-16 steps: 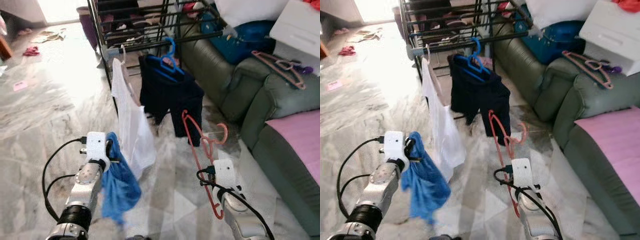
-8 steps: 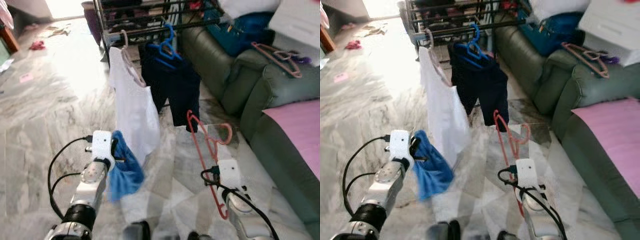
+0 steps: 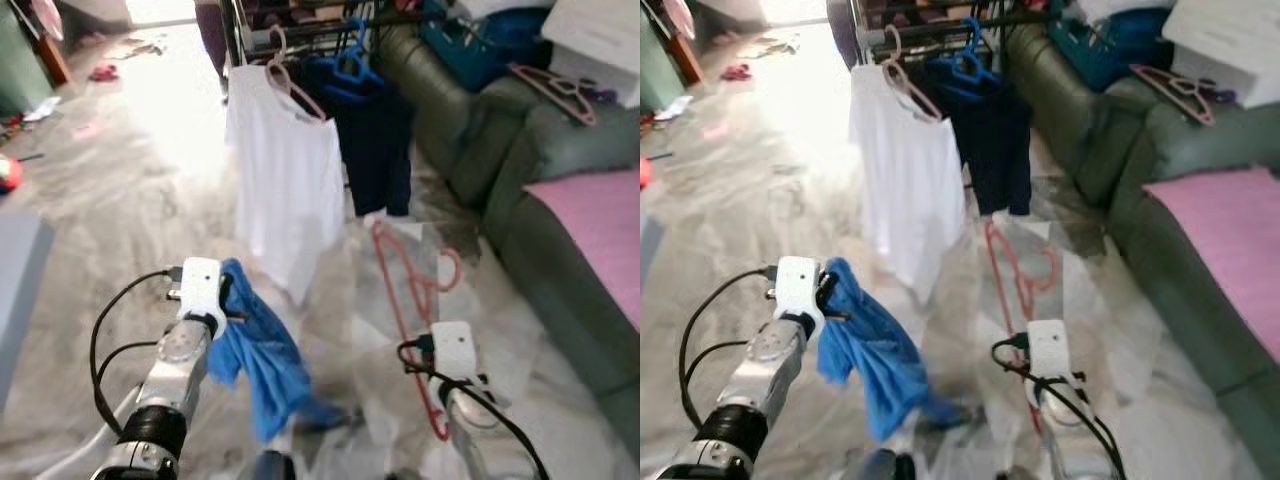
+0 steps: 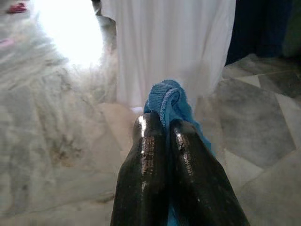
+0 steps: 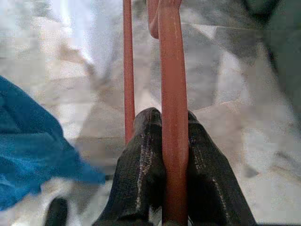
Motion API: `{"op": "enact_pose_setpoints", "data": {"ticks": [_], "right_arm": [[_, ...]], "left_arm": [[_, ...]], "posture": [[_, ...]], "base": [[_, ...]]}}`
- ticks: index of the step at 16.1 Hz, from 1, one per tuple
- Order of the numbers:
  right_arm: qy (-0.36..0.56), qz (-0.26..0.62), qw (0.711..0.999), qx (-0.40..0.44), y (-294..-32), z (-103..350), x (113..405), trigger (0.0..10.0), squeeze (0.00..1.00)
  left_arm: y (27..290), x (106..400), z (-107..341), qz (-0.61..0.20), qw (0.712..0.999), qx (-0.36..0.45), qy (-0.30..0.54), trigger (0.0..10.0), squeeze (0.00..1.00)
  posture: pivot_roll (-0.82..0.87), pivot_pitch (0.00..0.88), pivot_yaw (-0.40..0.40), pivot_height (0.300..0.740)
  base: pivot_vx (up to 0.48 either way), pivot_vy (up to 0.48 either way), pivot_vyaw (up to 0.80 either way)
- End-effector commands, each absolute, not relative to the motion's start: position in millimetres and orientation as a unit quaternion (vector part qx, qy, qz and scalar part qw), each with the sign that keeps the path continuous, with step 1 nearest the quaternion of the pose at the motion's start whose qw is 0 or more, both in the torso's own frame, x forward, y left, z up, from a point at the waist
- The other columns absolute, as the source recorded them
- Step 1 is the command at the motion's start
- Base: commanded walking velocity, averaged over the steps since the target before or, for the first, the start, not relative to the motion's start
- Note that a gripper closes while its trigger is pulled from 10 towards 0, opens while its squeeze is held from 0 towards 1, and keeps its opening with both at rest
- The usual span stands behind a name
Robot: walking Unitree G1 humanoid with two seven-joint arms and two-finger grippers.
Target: Hang hanger
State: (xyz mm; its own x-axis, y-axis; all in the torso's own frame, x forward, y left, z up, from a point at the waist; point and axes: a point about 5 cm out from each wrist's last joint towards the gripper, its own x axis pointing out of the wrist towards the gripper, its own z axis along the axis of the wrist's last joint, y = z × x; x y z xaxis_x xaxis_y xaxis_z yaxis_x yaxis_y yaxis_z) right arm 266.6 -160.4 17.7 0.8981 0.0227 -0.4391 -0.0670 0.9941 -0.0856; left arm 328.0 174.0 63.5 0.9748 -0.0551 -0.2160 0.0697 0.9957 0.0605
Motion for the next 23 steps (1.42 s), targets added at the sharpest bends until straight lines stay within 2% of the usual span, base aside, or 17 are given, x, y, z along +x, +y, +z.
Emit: {"op": "enact_pose_setpoints", "data": {"ticks": [1,9,13,15,16,18,23], "right_arm": [[0.222,0.024,0.973,-0.051,-161,19,266,10.0,0.00],[0.225,0.022,0.973,-0.052,-161,18,264,10.0,0.00],[0.196,0.094,0.969,-0.117,-159,27,261,10.0,0.00],[0.191,0.125,0.963,-0.140,-163,32,260,10.0,0.00],[0.193,0.183,0.949,-0.168,-168,38,255,10.0,0.00],[0.204,0.234,0.928,-0.207,-178,44,249,10.0,0.00],[0.233,0.282,0.898,-0.244,-194,52,240,10.0,0.00]], "left_arm": [[172,327,66,-0.041,0.994,0.034,0.097,10.0,0.00],[159,326,71,-0.108,0.991,0.013,0.076,10.0,0.00],[145,328,77,-0.149,0.987,-0.003,0.054,10.0,0.00],[142,332,83,-0.168,0.984,0.021,0.046,10.0,0.00],[140,341,92,-0.184,0.981,0.056,0.032,10.0,0.00],[141,350,102,-0.195,0.976,0.098,0.022,10.0,0.00],[146,361,119,-0.193,0.967,0.164,-0.010,10.0,0.00]], "posture": [[0.04,0.140,0.059,0.740],[0.04,0.150,0.074,0.740],[0.03,0.174,0.063,0.740],[0.03,0.183,0.059,0.740],[0.02,0.187,0.057,0.740],[0.02,0.188,0.054,0.740],[0.01,0.181,0.063,0.740]], "base": [[0.000,0.000,0.00],[0.000,0.000,0.00],[0.000,0.000,0.00],[0.000,0.000,0.00],[0.000,0.000,0.00],[0.000,0.000,0.00],[0.000,0.000,0.00]]}}
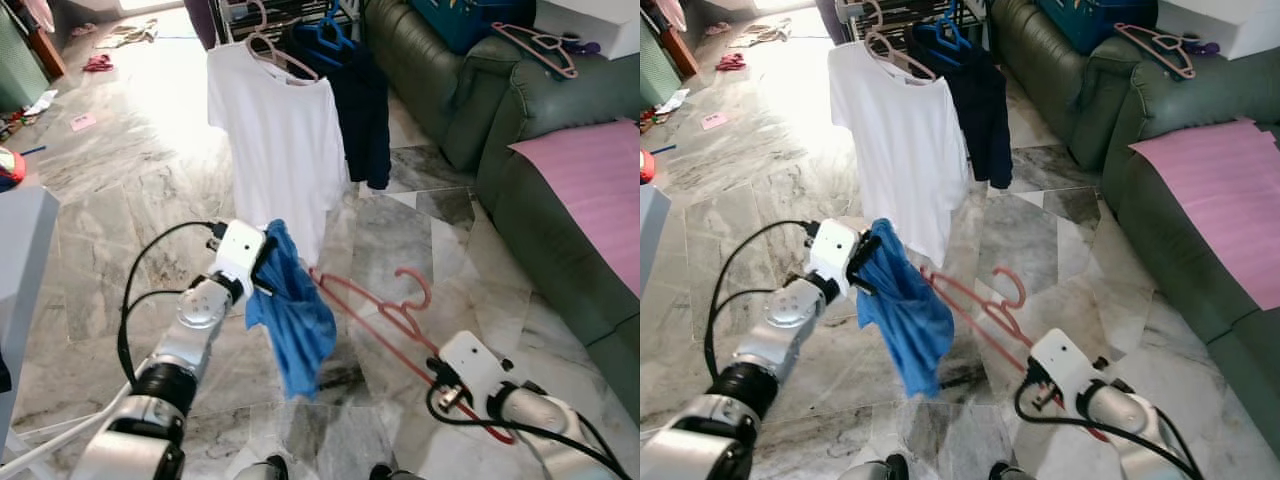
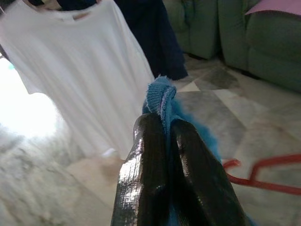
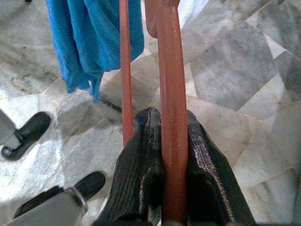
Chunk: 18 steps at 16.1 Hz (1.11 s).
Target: Hang hanger
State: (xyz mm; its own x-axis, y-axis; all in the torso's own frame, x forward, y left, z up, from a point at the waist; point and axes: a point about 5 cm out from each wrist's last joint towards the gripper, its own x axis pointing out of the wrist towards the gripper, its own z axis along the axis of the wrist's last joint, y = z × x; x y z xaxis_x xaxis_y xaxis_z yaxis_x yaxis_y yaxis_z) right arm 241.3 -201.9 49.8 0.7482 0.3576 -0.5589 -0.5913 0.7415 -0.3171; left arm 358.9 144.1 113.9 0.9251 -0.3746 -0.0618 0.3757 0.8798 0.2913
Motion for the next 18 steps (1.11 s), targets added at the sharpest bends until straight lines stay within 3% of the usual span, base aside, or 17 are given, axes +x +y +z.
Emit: {"op": "enact_pose_setpoints", "data": {"ticks": [1,2,10,13,18], "right_arm": [[0.234,0.286,0.897,-0.243,-194,53,239,10.0,0.00],[0.238,0.296,0.894,-0.239,-193,54,237,10.0,0.00],[0.252,0.346,0.879,-0.209,-176,50,238,10.0,0.00],[0.248,0.332,0.886,-0.208,-175,50,248,10.0,0.00],[0.267,0.233,0.927,-0.120,-189,38,260,10.0,0.00]], "left_arm": [[146,361,120,-0.196,0.965,0.176,-0.015,10.0,0.00],[145,362,123,-0.204,0.957,0.206,-0.027,10.0,0.00],[121,354,136,-0.279,0.934,0.197,-0.103,10.0,0.00],[117,352,140,-0.287,0.931,0.191,-0.122,10.0,0.00],[134,345,159,-0.252,0.941,0.155,-0.166,10.0,0.00]], "posture": [[0.01,0.181,0.065,0.740],[0.01,0.180,0.067,0.740],[0.02,0.176,0.082,0.740],[0.03,0.174,0.083,0.740],[0.04,0.173,0.082,0.740]], "base": [[0.000,0.000,0.00],[0.000,0.000,0.00],[0.000,0.000,0.00],[0.000,0.000,0.00],[0.000,0.000,0.00]]}}
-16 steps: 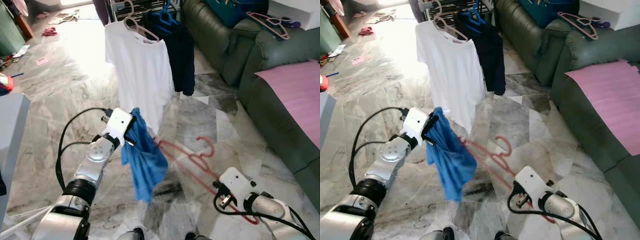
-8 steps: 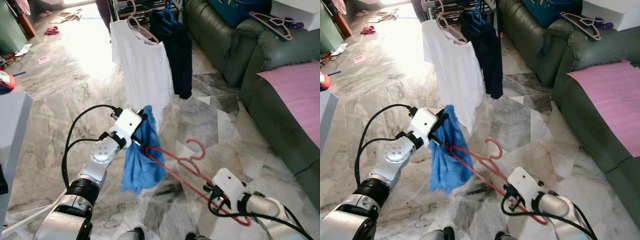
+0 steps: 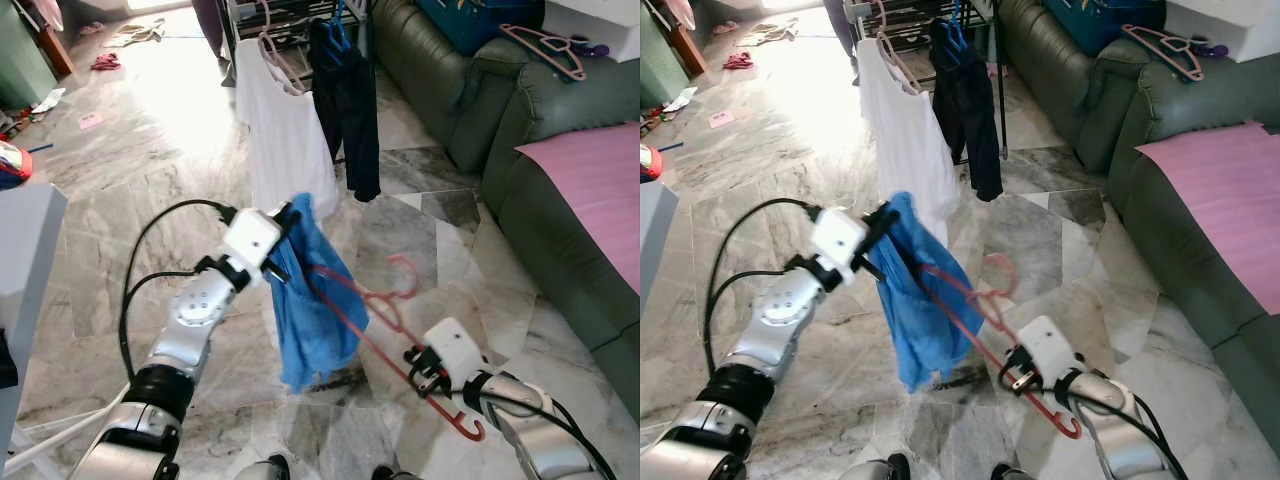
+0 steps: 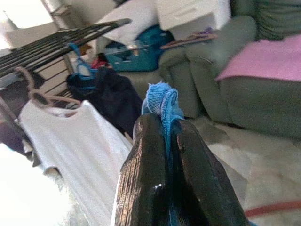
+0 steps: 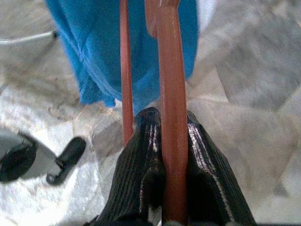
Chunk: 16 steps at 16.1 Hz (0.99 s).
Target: Hang hanger
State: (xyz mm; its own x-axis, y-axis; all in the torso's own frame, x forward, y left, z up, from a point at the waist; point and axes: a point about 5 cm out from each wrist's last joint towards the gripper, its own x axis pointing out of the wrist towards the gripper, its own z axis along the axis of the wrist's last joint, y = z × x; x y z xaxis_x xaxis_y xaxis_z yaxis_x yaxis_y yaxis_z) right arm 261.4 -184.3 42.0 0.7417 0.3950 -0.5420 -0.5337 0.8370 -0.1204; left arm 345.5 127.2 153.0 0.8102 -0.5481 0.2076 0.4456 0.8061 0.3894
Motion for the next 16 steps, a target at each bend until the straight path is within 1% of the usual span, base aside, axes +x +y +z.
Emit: {"op": "enact_pose_setpoints", "data": {"ticks": [1,3,4,6,7,9,12,13,14,15,16], "right_arm": [[0.278,0.207,0.933,-0.098,-196,32,261,10.0,0.00],[0.299,0.139,0.943,-0.052,-215,22,262,10.0,0.00],[0.305,0.119,0.944,-0.041,-221,20,263,10.0,0.00],[0.295,0.087,0.951,-0.034,-230,25,270,10.0,0.00],[0.284,0.088,0.954,-0.033,-229,29,274,10.0,0.00],[0.276,0.101,0.955,-0.027,-224,32,276,10.0,0.00],[0.265,0.129,0.955,0.018,-211,37,280,10.0,0.00],[0.261,0.156,0.952,0.029,-203,40,281,10.0,0.00],[0.255,0.200,0.945,0.038,-192,43,278,10.0,0.00],[0.254,0.211,0.943,0.041,-189,44,277,10.0,0.00],[0.257,0.253,0.932,0.042,-181,45,271,10.0,0.00]], "left_arm": [[136,346,162,-0.246,0.943,0.146,-0.168,10.0,0.00],[136,348,171,-0.234,0.950,0.111,-0.173,10.0,0.00],[136,348,174,-0.234,0.950,0.106,-0.176,10.0,0.00],[132,347,176,-0.244,0.947,0.108,-0.178,10.0,0.00],[130,346,174,-0.247,0.947,0.111,-0.173,10.0,0.00],[123,345,173,-0.259,0.943,0.115,-0.173,10.0,0.00],[108,340,170,-0.290,0.933,0.124,-0.174,10.0,0.00],[101,338,167,-0.306,0.927,0.132,-0.173,10.0,0.00],[94,336,165,-0.321,0.920,0.140,-0.173,10.0,0.00],[93,336,165,-0.324,0.919,0.143,-0.173,10.0,0.00],[89,335,164,-0.329,0.916,0.150,-0.175,10.0,0.00]], "posture": [[0.04,0.172,0.081,0.740],[0.05,0.171,0.080,0.740],[0.05,0.171,0.081,0.740],[0.04,0.171,0.082,0.740],[0.04,0.171,0.082,0.740],[0.04,0.169,0.082,0.740],[0.04,0.169,0.079,0.740],[0.04,0.168,0.078,0.740],[0.04,0.167,0.078,0.740],[0.04,0.167,0.077,0.740],[0.04,0.167,0.077,0.740]], "base": [[0.000,0.000,0.00],[0.000,0.000,0.00],[0.000,0.000,0.00],[0.000,0.000,0.00],[0.000,0.000,0.00],[0.000,0.000,0.00],[0.000,0.000,0.00],[0.000,0.000,0.00],[0.000,0.000,0.00],[0.000,0.000,0.00],[0.000,0.000,0.00]]}}
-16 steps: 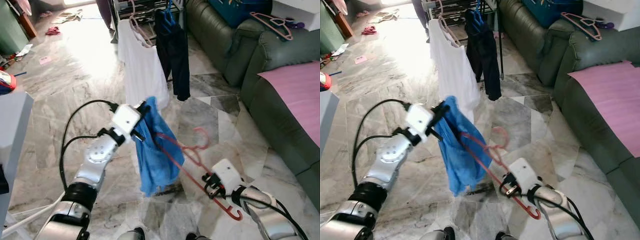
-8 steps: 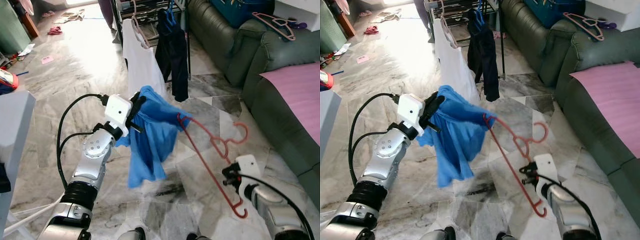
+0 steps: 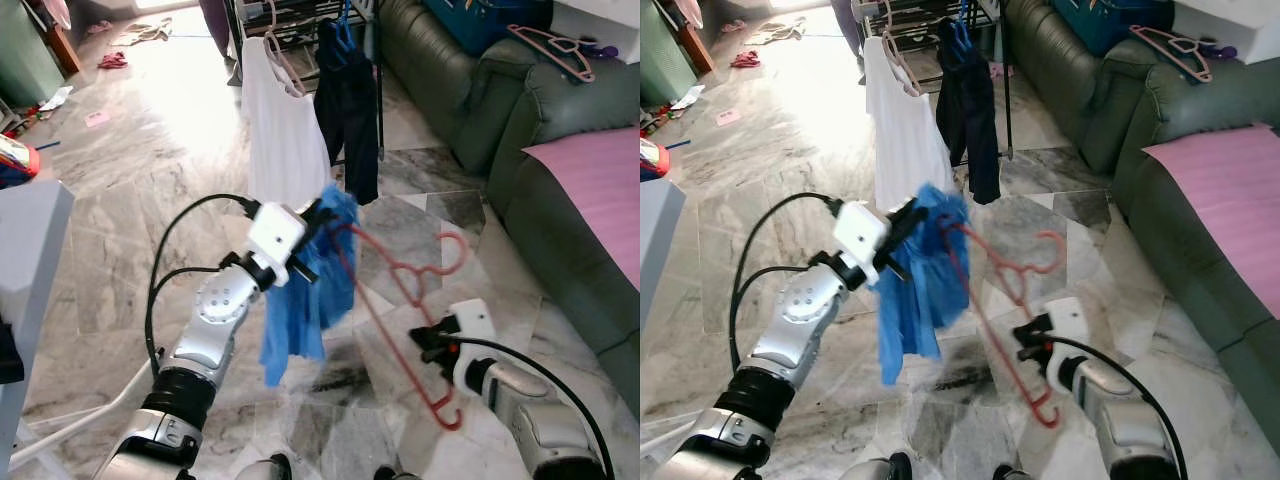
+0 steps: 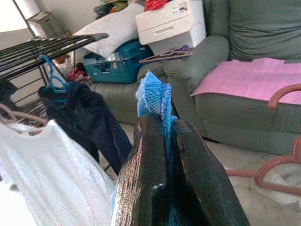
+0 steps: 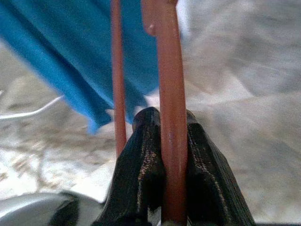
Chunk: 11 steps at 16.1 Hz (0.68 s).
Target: Hang hanger
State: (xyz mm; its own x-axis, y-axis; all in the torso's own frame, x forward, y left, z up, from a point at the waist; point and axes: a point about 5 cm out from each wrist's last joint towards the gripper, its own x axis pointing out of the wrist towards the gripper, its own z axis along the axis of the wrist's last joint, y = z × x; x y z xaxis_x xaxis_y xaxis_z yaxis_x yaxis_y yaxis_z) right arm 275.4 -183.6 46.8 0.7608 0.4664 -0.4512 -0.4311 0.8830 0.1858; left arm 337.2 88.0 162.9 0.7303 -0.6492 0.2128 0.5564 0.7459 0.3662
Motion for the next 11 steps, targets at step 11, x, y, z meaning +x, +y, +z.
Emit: {"op": "enact_pose_setpoints", "data": {"ticks": [11], "right_arm": [[0.271,0.307,0.906,0.111,-155,45,271,10.0,0.00]], "left_arm": [[73,320,169,-0.399,0.876,0.166,-0.213,10.0,0.00]], "posture": [[0.05,0.169,0.072,0.740]], "base": [[0.000,0.000,0.00]]}}
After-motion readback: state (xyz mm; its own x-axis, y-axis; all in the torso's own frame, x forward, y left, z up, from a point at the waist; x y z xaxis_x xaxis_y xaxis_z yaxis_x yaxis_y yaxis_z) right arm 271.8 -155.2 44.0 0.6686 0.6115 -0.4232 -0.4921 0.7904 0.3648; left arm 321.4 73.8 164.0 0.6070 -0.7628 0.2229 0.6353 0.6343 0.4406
